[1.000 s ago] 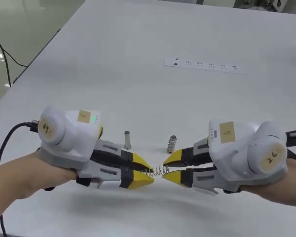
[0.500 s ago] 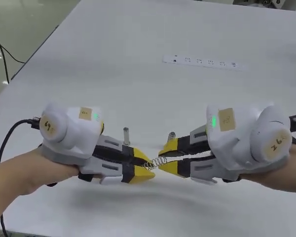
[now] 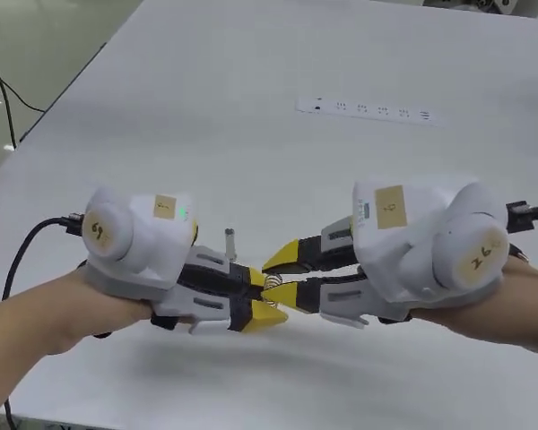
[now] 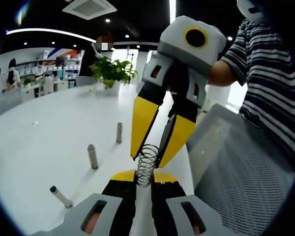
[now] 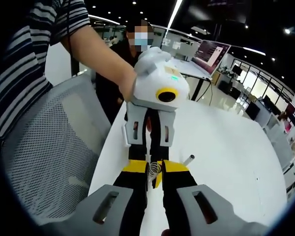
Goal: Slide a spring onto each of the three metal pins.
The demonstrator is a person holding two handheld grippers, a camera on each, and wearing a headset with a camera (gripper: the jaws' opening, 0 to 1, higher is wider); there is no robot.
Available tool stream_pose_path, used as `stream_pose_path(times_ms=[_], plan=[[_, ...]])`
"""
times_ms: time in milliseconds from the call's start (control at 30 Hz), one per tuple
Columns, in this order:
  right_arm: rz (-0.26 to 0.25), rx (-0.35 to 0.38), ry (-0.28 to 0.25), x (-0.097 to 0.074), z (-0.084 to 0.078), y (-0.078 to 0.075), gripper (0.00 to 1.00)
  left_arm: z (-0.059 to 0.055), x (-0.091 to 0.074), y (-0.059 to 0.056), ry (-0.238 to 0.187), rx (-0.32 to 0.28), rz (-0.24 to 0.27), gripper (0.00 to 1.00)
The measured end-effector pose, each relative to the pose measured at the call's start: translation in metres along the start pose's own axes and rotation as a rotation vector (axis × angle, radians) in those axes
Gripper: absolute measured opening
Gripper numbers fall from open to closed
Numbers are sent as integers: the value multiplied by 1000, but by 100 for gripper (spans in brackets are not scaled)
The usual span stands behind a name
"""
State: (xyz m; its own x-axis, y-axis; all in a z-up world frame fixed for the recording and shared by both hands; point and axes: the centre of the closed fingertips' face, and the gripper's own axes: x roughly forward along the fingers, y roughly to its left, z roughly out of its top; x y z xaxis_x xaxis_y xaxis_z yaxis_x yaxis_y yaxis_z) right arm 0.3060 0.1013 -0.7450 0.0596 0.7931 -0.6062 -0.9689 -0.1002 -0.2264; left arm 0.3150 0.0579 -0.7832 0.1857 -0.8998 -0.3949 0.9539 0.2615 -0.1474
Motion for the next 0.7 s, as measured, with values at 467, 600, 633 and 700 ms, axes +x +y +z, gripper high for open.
stream_pose_path(times_ms=[467,600,633,700], plan=[[-4,-7,-8,1,0,3,7,-3,-1,-1,8,-46,14,4],[-7,-17,-7,0,2,1,7,0,-2,0,-1,-52,21,4],[-7,-19,-7,0,2,0,7,1,-2,0,-2,-52,24,4],[-6,-27,-4,0,2,0,7,2,-3,1,-6,-59,30,5]])
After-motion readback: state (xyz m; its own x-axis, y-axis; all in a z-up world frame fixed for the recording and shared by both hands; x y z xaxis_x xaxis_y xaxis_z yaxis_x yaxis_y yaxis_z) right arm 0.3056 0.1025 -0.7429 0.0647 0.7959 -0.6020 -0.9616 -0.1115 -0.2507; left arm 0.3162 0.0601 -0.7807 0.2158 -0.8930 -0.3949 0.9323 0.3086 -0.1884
